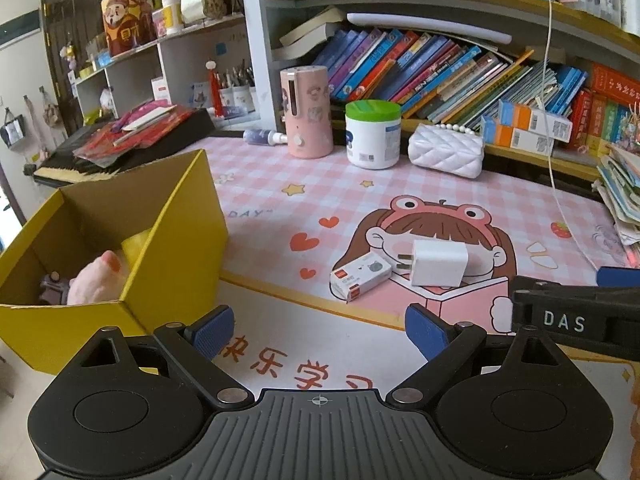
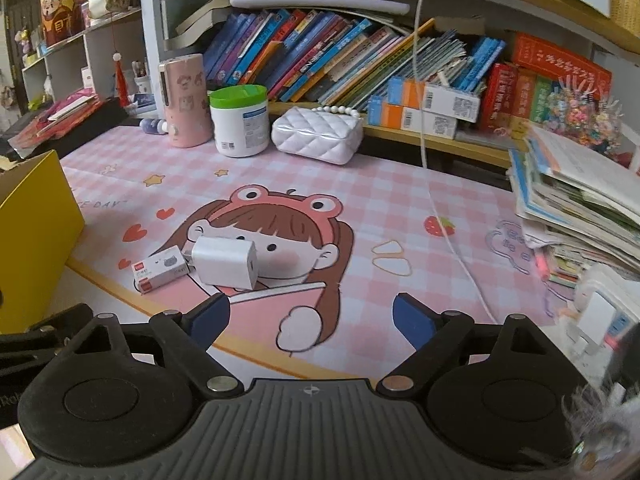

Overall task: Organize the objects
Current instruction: 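Grasp the white charger cube with the right tool while the left tool grasps the small cat-print box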

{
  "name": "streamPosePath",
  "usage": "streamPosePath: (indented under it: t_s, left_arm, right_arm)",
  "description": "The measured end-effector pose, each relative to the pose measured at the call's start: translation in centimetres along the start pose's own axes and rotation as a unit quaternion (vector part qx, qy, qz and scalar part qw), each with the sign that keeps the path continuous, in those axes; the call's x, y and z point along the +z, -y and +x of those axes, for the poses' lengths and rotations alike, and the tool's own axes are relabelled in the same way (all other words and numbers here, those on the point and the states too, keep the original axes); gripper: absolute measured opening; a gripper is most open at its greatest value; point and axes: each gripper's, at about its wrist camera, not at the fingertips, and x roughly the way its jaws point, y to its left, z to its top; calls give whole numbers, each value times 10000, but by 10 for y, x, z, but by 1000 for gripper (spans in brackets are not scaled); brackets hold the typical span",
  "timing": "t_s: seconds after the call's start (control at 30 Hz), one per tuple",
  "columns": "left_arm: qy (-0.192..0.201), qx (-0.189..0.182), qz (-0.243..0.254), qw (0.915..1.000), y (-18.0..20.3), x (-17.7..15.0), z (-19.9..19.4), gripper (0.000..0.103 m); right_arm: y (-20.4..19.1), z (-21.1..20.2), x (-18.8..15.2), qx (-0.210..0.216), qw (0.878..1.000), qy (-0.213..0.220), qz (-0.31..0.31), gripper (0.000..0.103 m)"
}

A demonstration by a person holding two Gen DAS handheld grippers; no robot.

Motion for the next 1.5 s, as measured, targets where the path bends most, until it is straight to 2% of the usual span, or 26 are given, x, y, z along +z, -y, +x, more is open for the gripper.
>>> streamPosePath:
  t_s: [0.37, 0.63, 0.8, 0.83, 0.87, 0.9, 0.93, 1.17, 1.23, 1.5]
  left_arm:
    - [-215, 161, 164, 9995, 6, 0, 18, 93]
    - [-344, 292, 337, 9984, 9, -1, 32, 93]
    - [-414, 288, 428, 9978, 12, -1, 40, 93]
    - [-426, 285, 436, 9977, 12, 0, 42, 93]
    - [-443, 273, 440, 9977, 13, 0, 44, 93]
    - [-459, 258, 437, 9977, 14, 1, 46, 93]
    - [-470, 244, 429, 9977, 14, 2, 48, 93]
    - [-593, 92, 196, 9980, 19, 7, 71, 93]
    - [-692, 61, 83, 9976, 22, 10, 81, 89]
    - [-727, 15, -216, 9971, 34, 25, 113, 87]
  right_arm:
    - [-15, 44, 22, 642, 9974, -240, -222, 87]
    - [-33, 79, 34, 860, 9940, -523, -428, 86]
    - [-42, 101, 36, 962, 9911, -710, -590, 81]
    - [-43, 104, 36, 972, 9906, -726, -630, 77]
    - [-44, 106, 35, 986, 9902, -744, -652, 64]
    - [-43, 108, 36, 1030, 9896, -771, -648, 56]
    - [-41, 109, 37, 1132, 9886, -792, -594, 53]
    - [-11, 85, 40, 890, 9953, -357, -160, 53]
    - [-2, 75, 39, 797, 9965, -266, -27, 53]
    - [29, 57, 25, 581, 9965, -338, 494, 53]
